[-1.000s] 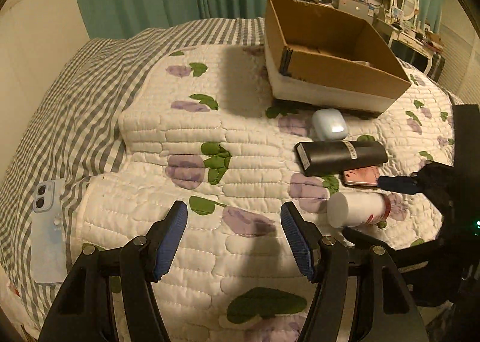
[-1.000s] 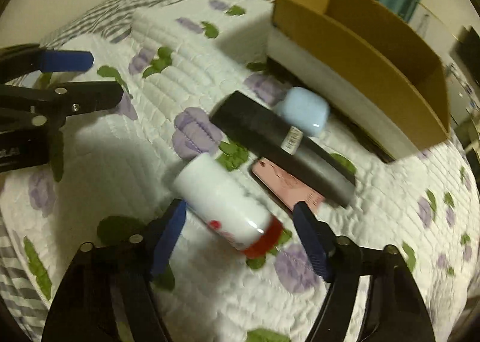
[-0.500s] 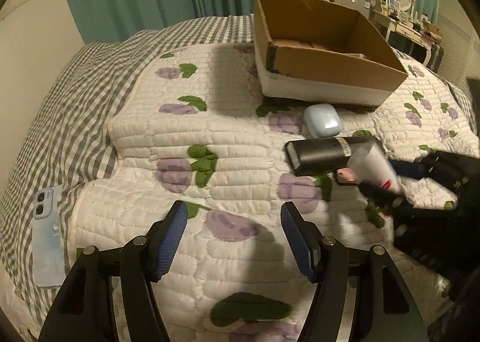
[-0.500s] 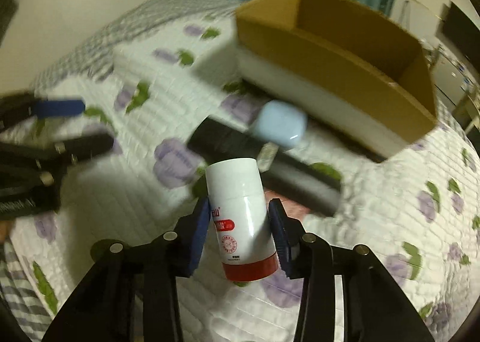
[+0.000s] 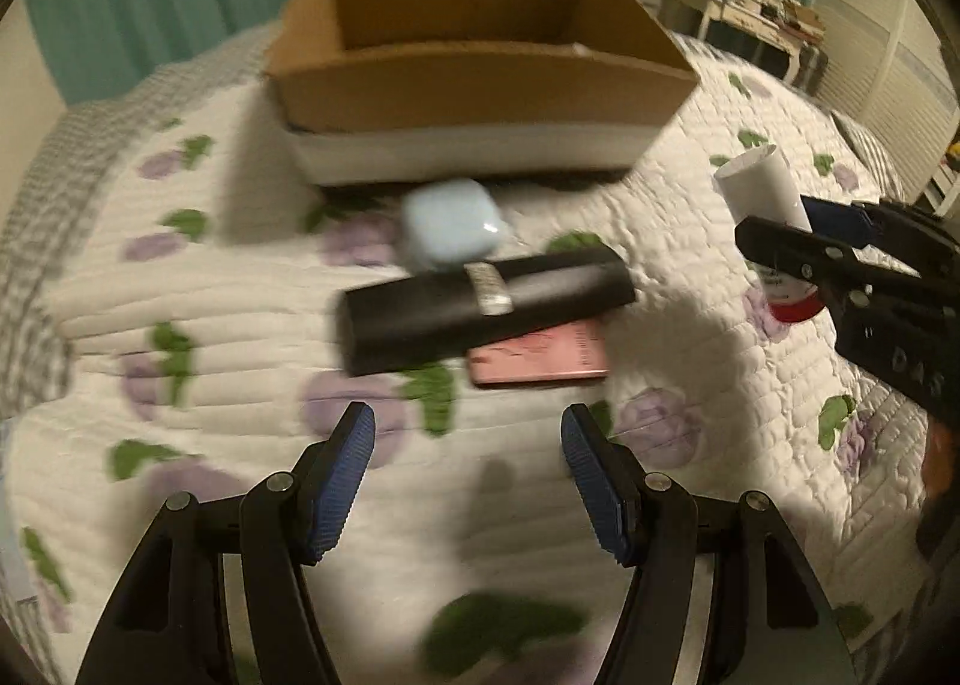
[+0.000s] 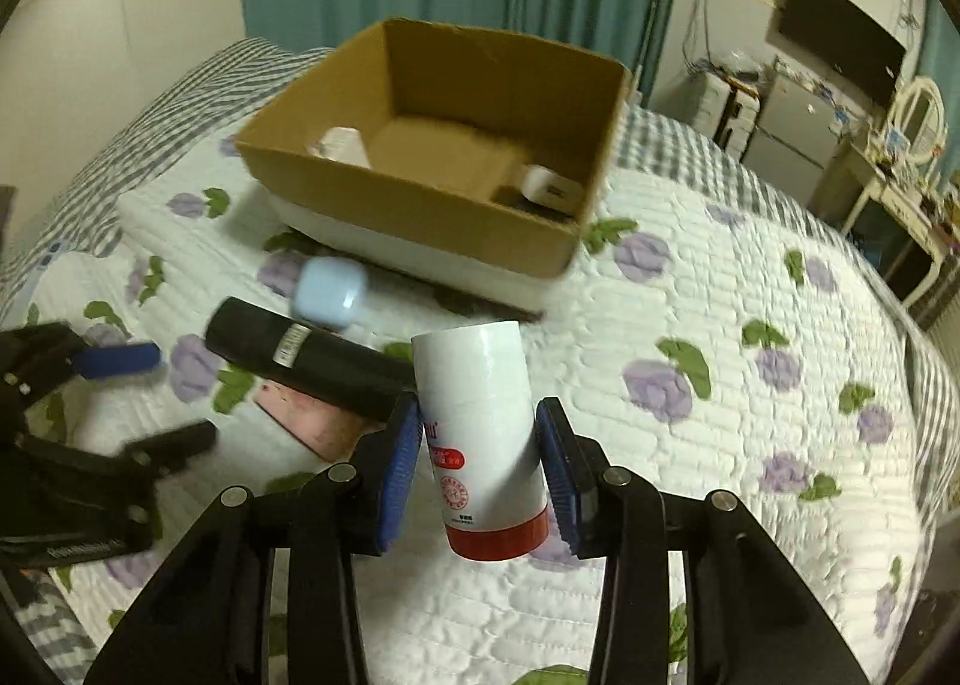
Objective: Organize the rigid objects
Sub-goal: 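Grasp the white red-capped bottle with the right gripper while the left reaches the pink card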
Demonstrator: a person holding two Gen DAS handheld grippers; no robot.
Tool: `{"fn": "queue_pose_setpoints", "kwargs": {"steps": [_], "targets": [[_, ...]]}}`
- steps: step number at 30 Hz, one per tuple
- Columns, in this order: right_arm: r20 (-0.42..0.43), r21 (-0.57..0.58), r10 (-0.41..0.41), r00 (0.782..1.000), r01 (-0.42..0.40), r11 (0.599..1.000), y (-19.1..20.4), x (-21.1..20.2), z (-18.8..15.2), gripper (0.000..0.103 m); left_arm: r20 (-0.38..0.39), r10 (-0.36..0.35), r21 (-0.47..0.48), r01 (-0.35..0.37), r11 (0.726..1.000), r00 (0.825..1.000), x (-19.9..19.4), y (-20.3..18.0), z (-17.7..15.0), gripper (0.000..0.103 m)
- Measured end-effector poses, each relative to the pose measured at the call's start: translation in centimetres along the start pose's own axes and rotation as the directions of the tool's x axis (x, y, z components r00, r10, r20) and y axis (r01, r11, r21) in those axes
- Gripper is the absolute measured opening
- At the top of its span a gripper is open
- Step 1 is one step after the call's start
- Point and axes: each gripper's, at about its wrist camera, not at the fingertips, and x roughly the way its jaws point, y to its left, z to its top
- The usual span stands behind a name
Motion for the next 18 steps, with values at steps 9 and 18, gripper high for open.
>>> {"fn": "queue_pose_setpoints", "kwargs": {"steps": [9, 18], "targets": [[-0.015, 0.064, 0.061, 0.998, -0.060, 0.996, -1.9, 1.0, -1.1, 0.039, -0.066, -0.047, 0.030, 0.049, 0.998, 0.997, 4.7, -2.9, 1.9, 0.071], [-0.024, 0.086, 0.063, 0.998, -0.061, 0.994, -2.4, 1.3, -1.1, 0.038, -0.072, 0.006, 0.034, -0.003, 0.999, 0.997, 7.2, -4.0, 4.0, 0.077]]}}
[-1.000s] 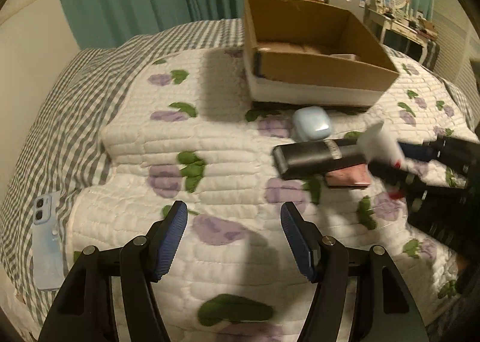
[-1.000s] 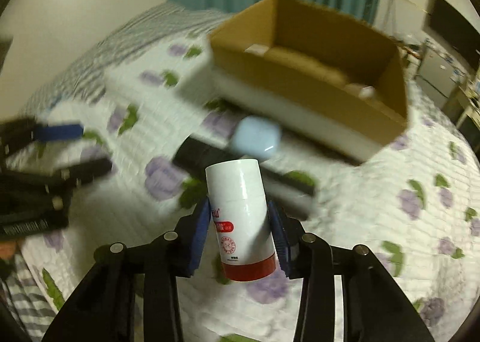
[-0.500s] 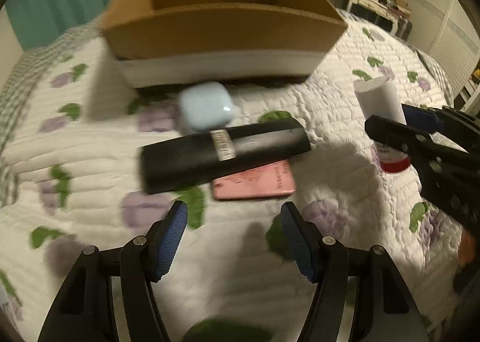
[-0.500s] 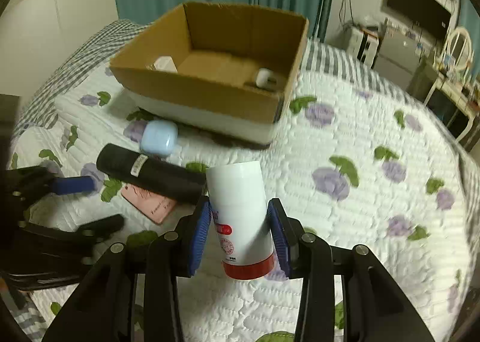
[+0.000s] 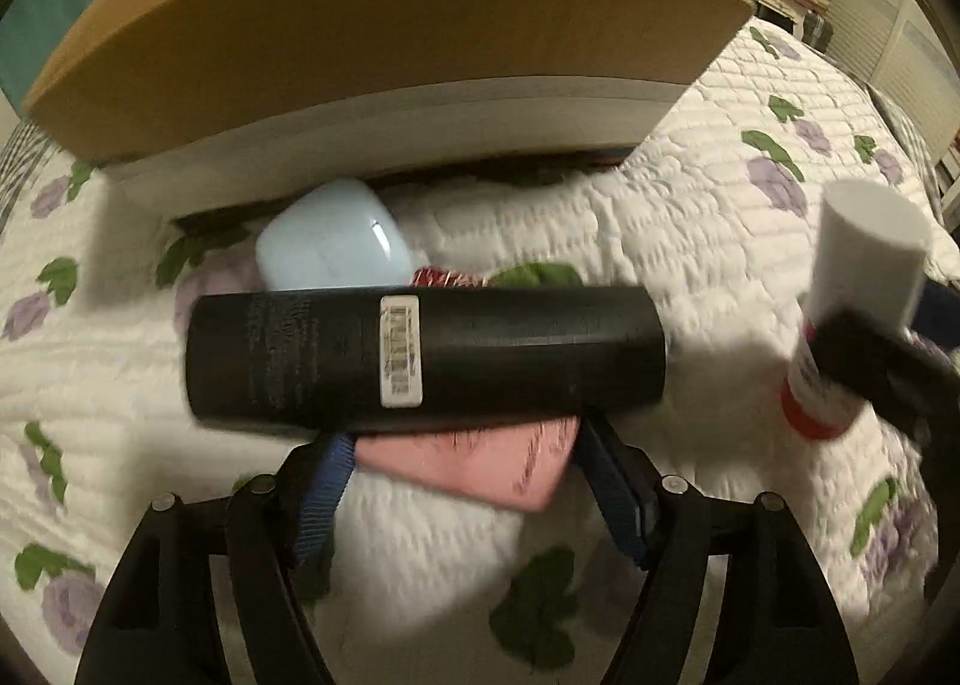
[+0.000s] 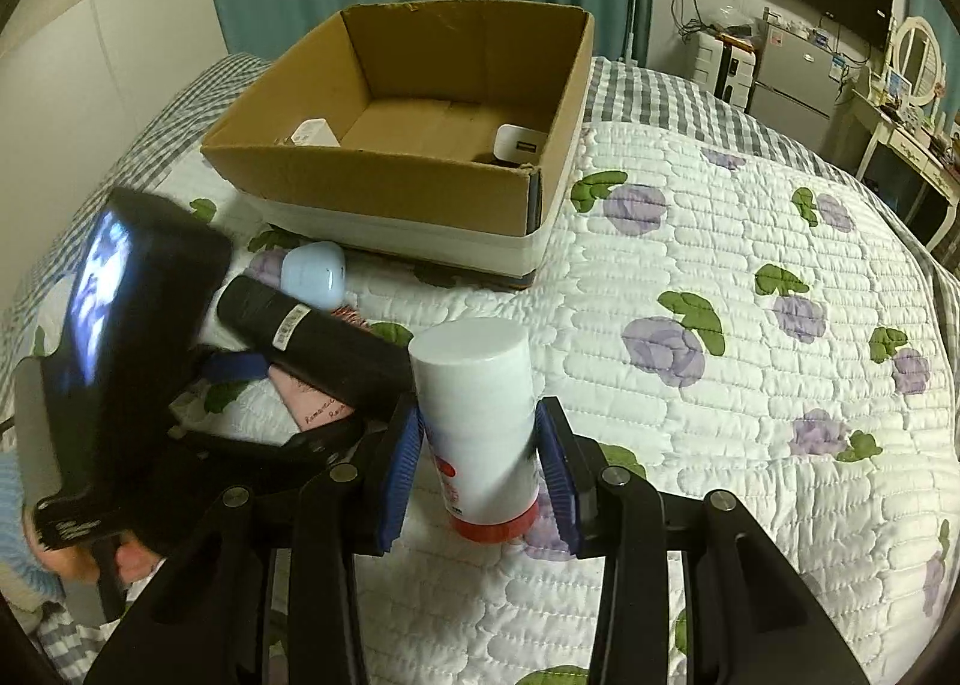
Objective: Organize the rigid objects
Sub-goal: 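Grasp the white red-capped bottle with the right gripper while the left reaches the pink card, then grasp the pink rose-patterned card with the left gripper while the right holds the bottle up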
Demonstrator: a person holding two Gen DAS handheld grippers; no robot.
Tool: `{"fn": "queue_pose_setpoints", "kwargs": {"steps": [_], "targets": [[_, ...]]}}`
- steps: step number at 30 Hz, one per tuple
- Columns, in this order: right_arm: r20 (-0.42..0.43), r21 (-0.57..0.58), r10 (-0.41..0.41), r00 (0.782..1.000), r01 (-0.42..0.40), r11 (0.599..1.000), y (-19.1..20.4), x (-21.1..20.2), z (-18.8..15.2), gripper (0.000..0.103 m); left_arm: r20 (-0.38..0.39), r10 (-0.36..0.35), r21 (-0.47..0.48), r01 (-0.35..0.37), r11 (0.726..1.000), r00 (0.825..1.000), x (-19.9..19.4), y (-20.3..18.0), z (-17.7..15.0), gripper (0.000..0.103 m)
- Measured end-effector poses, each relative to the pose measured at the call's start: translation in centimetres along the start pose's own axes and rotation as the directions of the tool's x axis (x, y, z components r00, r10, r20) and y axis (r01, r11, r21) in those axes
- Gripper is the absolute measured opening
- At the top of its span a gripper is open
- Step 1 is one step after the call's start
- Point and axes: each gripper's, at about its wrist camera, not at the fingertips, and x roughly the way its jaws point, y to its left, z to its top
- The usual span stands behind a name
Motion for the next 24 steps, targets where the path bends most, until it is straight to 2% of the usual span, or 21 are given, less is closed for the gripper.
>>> {"fn": "queue_pose_setpoints", "kwargs": {"steps": [3, 7, 10, 16, 24], "targets": [[-0.011, 0.001, -0.009, 1.000, 0.009, 1.000, 0.0, 0.3, -0.1, 0.038, 0.013, 0.013, 0.025, -0.013, 1.000, 1.000, 0.0, -0.4, -0.2, 0.077], [-0.008, 0.005, -0.014, 1.000, 0.014, 1.000, -0.2, 0.2, -0.1, 0.038, 0.028, -0.011, 0.054, 0.009, 0.998, 1.000, -0.8, -0.9, -1.2, 0.071], [-0.002, 0.003, -0.018, 1.000, 0.018, 1.000, -0.1, 0.0, -0.2, 0.038, 0.024, -0.019, 0.082, 0.017, 0.997, 1.000, -2.0, -1.1, -2.2, 0.071], [0.019, 0.011, -0.036, 0.999, 0.035, 0.999, -0.1, -1.1, -0.3, 0.038, 0.035, -0.067, 0.064, 0.065, 0.996, 0.997, -5.3, -0.9, -4.4, 0.070], [0.065, 0.016, -0.051, 0.997, 0.050, 0.999, 1.2, -4.1, 0.1, 0.038, 0.117, -0.085, 0.058, 0.079, 0.995, 0.989, -10.8, 0.7, -5.1, 0.070]]}}
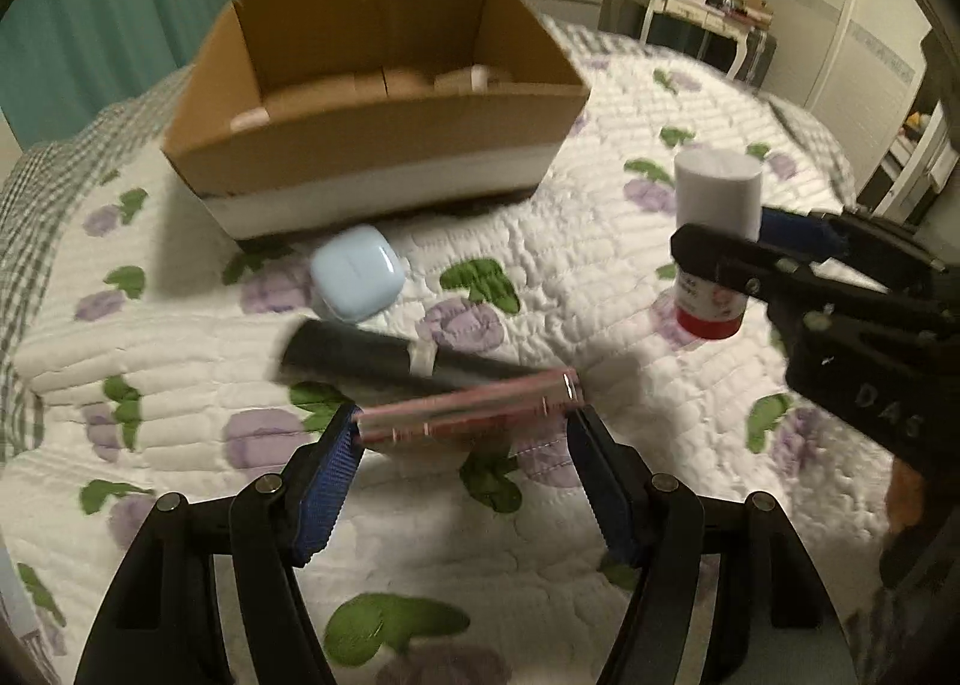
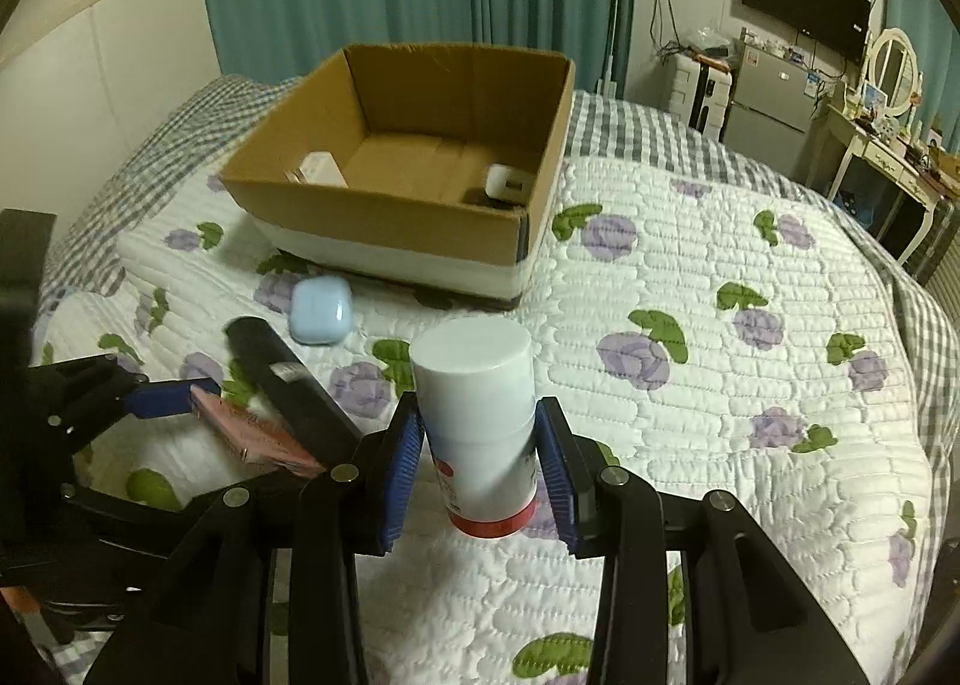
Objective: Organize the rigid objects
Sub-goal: 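Grasp the pink rose-patterned card with the left gripper while the right holds the bottle up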
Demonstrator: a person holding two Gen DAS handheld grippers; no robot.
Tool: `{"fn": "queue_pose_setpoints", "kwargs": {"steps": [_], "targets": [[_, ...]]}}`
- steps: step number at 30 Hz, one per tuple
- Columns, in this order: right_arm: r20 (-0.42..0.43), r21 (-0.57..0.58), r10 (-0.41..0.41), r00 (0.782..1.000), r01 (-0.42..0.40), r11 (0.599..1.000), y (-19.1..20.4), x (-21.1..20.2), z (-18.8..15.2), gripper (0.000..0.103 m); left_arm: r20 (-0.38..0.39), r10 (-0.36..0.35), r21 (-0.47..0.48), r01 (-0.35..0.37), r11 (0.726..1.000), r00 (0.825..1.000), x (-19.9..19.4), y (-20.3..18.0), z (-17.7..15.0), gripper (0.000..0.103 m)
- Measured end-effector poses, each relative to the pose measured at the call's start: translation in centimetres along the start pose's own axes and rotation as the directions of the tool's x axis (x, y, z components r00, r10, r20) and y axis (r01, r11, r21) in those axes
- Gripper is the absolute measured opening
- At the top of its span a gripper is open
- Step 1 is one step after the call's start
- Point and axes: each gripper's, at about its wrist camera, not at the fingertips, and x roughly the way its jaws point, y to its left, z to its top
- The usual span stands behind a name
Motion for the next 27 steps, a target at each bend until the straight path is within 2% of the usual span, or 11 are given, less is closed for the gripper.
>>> {"fn": "queue_pose_setpoints", "kwargs": {"steps": [1, 2, 3, 6, 9, 12, 15, 20, 23, 25, 27], "targets": [[0.005, 0.002, 0.001, 1.000, -0.001, 1.000, 0.1, -0.3, 0.0, 0.038, 0.009, 0.004, 0.001, -0.004, 1.000, 1.000, -0.3, 0.0, 0.4, 0.051], [0.008, 0.003, 0.002, 1.000, -0.002, 1.000, 0.2, -0.7, 0.0, 0.038, 0.026, 0.019, 0.004, -0.019, 1.000, 0.999, -1.0, 0.1, 0.5, 0.024], [0.013, 0.004, 0.002, 1.000, -0.002, 1.000, 0.4, -1.1, 0.0, 0.038, 0.005, -0.025, -0.005, 0.025, 1.000, 1.000, -0.8, 0.4, 1.0, 0.013], [0.019, 0.006, 0.001, 1.000, -0.002, 1.000, 0.9, -2.1, 0.0, 0.038, 0.007, -0.036, -0.021, 0.036, 0.999, 0.999, -0.7, 0.4, 1.7, 0.007], [0.025, 0.001, -0.001, 1.000, 0.001, 1.000, 1.2, -2.9, 0.0, 0.038, -0.015, -0.074, -0.032, 0.073, 0.997, 0.997, -0.4, 0.7, 1.3, 0.006], [0.031, -0.001, -0.007, 1.000, 0.007, 1.000, 1.3, -3.4, 0.0, 0.038, -0.027, -0.066, -0.043, 0.065, 0.997, 0.997, -0.1, 0.8, 0.5, 0.012], [0.026, -0.001, -0.009, 1.000, 0.009, 1.000, 1.0, -3.3, -0.1, 0.038, -0.064, -0.071, -0.054, 0.068, 0.996, 0.995, 1.1, 0.6, 0.0, 0.053], [0.003, 0.017, -0.010, 1.000, 0.010, 1.000, -0.1, -1.9, -0.8, 0.038, -0.108, -0.096, -0.002, 0.096, 0.995, 0.989, 3.1, -1.6, -0.3, 0.054], [-0.014, 0.047, -0.008, 1.000, 0.008, 0.999, -1.3, -0.8, -1.4, 0.038, -0.169, -0.061, 0.044, 0.069, 0.997, 0.984, 5.6, -3.2, -0.4, 0.055], [-0.025, 0.068, -0.002, 1.000, 0.003, 0.998, -2.1, -0.2, -1.7, 0.038, -0.178, -0.061, 0.044, 0.070, 0.997, 0.982, 6.7, -4.0, -0.4, 0.067], [-0.033, 0.085, 0.007, 0.999, -0.004, 0.996, -2.6, 0.2, -2.0, 0.038, -0.166, -0.061, 0.037, 0.068, 0.997, 0.984, 7.3, -4.5, -0.2, 0.071]]}}
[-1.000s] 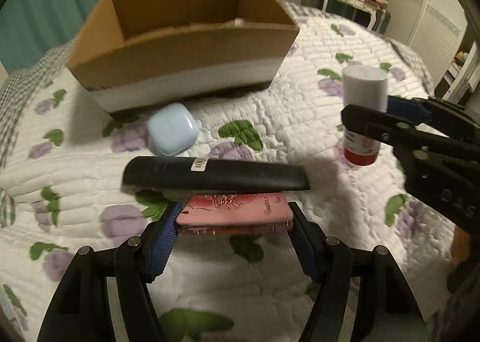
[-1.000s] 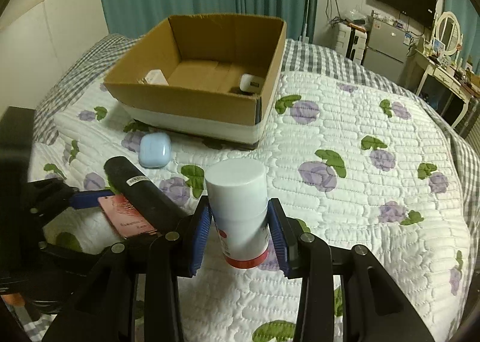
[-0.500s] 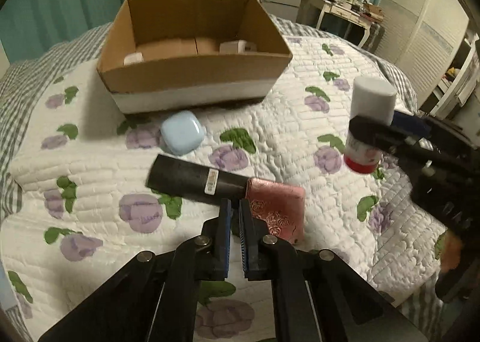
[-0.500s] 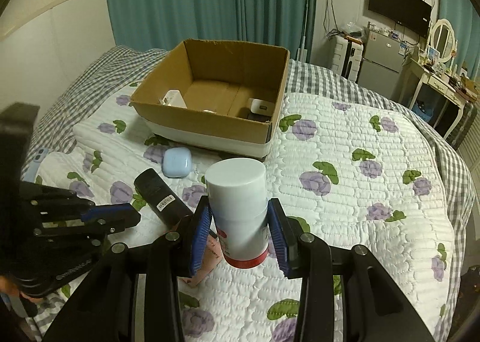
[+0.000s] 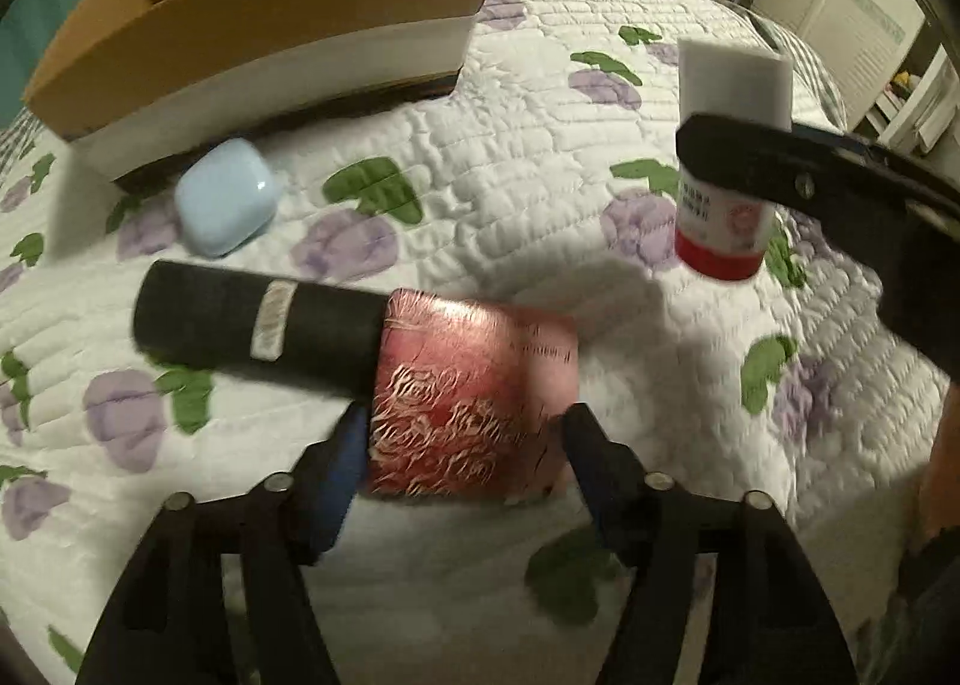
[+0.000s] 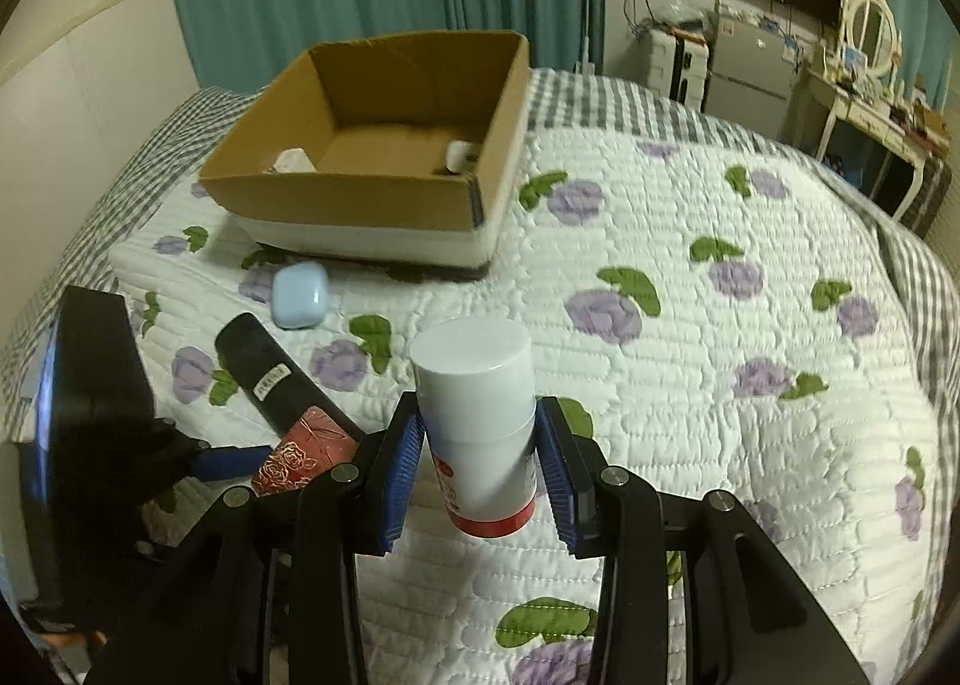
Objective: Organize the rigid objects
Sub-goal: 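Grasp the pink rose-patterned card with the left gripper while the right holds the bottle up, then carry the pink card and the white bottle into the cardboard box and open both grippers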
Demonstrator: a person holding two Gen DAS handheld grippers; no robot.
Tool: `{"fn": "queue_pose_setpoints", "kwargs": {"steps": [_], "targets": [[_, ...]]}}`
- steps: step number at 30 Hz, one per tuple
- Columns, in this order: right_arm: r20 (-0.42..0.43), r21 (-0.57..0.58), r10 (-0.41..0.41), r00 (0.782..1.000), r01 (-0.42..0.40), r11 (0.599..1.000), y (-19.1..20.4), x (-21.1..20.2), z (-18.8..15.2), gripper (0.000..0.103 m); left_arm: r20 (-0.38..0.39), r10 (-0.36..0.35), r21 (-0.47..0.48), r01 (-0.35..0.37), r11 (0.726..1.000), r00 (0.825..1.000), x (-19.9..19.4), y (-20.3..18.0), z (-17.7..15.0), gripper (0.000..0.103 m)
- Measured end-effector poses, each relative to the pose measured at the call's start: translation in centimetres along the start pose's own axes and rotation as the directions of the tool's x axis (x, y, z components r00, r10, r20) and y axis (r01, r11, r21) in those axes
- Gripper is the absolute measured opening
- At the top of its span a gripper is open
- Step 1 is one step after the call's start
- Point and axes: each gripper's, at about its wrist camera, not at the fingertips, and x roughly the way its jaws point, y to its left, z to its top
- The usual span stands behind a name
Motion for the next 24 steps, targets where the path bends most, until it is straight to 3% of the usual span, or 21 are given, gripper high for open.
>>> {"fn": "queue_pose_setpoints", "kwargs": {"steps": [3, 8, 9, 10, 13, 19, 24], "targets": [[-0.009, 0.022, 0.007, 1.000, -0.007, 1.000, -0.7, 0.4, -0.1, 0.038, -0.017, 0.004, -0.013, -0.005, 1.000, 1.000, 1.0, -0.3, 0.3, 0.073], [-0.003, 0.022, 0.006, 1.000, -0.006, 1.000, -0.6, 0.1, -0.2, 0.038, 0.000, 0.031, 0.057, -0.030, 0.998, 1.000, -0.6, -1.2, -0.5, 0.069], [-0.001, 0.020, 0.004, 1.000, -0.004, 1.000, -0.4, 0.0, -0.2, 0.038, 0.018, 0.049, 0.065, -0.050, 0.997, 0.999, -1.3, -1.3, -0.7, 0.042], [0.003, 0.016, 0.000, 1.000, 0.000, 1.000, -0.3, -0.3, -0.2, 0.038, 0.034, 0.049, 0.060, -0.051, 0.997, 0.998, -2.0, -1.3, -0.7, 0.032], [0.013, 0.010, -0.007, 1.000, 0.007, 1.000, 0.1, -0.9, -0.1, 0.038, 0.065, -0.032, 0.029, 0.030, 0.999, 0.997, -4.5, -0.6, -0.6, 0.017], [0.033, -0.005, -0.019, 0.999, 0.019, 1.000, 0.9, -2.6, 0.0, 0.038, 0.073, -0.111, 0.063, 0.106, 0.992, 0.991, -5.9, -1.9, -1.2, 0.011], [0.026, -0.001, -0.034, 0.999, 0.034, 0.999, 0.5, -3.1, -0.2, 0.038, 0.060, -0.045, 0.103, 0.039, 0.994, 0.997, -4.3, -3.2, -1.0, 0.011]]}}
